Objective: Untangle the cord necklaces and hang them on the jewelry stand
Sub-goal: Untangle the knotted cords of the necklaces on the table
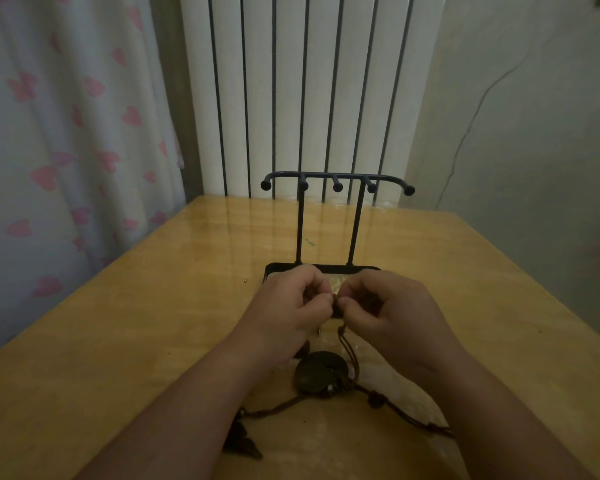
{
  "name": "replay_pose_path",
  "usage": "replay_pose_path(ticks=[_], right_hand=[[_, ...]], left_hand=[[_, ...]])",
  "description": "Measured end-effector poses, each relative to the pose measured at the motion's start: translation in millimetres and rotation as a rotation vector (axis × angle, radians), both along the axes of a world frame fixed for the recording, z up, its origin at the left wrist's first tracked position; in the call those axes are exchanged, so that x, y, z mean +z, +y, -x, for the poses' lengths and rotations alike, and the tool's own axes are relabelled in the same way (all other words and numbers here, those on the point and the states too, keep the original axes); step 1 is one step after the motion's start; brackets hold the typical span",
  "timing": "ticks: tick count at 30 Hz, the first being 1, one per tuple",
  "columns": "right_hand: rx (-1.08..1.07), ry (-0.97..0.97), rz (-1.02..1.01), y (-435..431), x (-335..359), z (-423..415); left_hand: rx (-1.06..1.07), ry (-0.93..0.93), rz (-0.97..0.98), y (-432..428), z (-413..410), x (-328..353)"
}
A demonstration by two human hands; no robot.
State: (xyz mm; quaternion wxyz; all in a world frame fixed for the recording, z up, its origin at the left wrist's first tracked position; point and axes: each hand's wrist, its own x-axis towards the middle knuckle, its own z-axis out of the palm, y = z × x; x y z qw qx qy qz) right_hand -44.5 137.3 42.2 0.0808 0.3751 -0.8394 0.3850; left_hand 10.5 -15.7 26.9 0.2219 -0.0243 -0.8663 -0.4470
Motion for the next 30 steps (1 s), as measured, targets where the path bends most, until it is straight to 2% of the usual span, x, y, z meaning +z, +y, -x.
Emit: replay_pose_path(ticks=[5,13,30], right_hand=[[-0.034,0.075,-0.047,-2.1,-2.4,-0.9],[-0.014,0.303,-0.209,-3.8,1.5,0.1],[-0.035,0.294,-0.303,-8.3,3.0,-1.1]], left_hand=[[0.008,-0.022,0.07,0.1,2.4,-4.6],[0.049,-0.047,0.179,1.7,3.0,-5.8],[0.066,-0.08,0.126,0.7,5.6,-6.2]])
